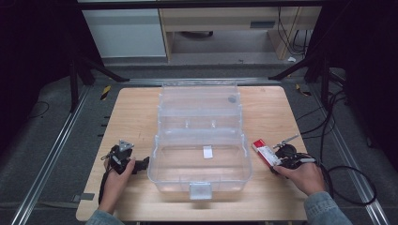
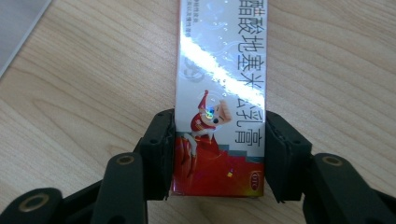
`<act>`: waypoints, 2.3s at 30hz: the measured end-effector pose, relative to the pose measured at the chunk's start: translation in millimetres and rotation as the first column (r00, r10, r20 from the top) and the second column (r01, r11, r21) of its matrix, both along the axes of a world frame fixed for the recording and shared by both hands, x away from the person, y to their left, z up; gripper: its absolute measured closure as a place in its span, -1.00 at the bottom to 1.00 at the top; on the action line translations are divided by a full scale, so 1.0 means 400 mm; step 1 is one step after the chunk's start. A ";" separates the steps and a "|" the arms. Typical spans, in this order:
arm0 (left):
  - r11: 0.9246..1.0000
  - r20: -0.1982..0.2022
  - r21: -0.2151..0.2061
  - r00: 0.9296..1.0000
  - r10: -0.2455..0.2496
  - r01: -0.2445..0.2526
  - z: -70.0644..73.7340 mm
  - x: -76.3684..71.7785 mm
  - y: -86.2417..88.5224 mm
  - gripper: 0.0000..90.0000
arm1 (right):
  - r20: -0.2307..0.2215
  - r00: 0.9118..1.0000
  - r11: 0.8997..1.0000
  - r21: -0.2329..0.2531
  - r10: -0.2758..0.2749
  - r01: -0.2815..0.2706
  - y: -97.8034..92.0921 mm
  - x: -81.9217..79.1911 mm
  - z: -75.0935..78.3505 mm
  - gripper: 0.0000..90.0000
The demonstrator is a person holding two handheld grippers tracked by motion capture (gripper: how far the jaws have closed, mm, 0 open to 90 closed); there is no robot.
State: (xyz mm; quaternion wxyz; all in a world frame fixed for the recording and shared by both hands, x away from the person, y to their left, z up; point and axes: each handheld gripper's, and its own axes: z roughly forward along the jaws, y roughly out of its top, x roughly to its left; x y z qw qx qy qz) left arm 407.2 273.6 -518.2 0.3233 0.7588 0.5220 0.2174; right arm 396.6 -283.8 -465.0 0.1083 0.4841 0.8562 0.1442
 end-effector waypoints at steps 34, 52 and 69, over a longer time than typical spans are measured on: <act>1.000 0.000 0.000 1.000 -0.003 0.003 0.000 0.001 0.000 -1.00 | -0.067 0.992 0.994 -0.011 0.108 -0.109 -0.039 0.031 0.101 0.15; 1.000 0.000 0.000 1.000 -0.002 0.002 0.000 0.001 -0.001 -1.00 | 0.089 0.985 0.987 0.050 0.146 -0.151 -0.087 0.051 0.297 0.14; 1.000 0.002 -0.002 1.000 -0.001 0.001 0.000 0.001 -0.001 -1.00 | 0.189 0.940 0.955 0.032 0.283 -0.294 0.019 0.052 0.421 0.14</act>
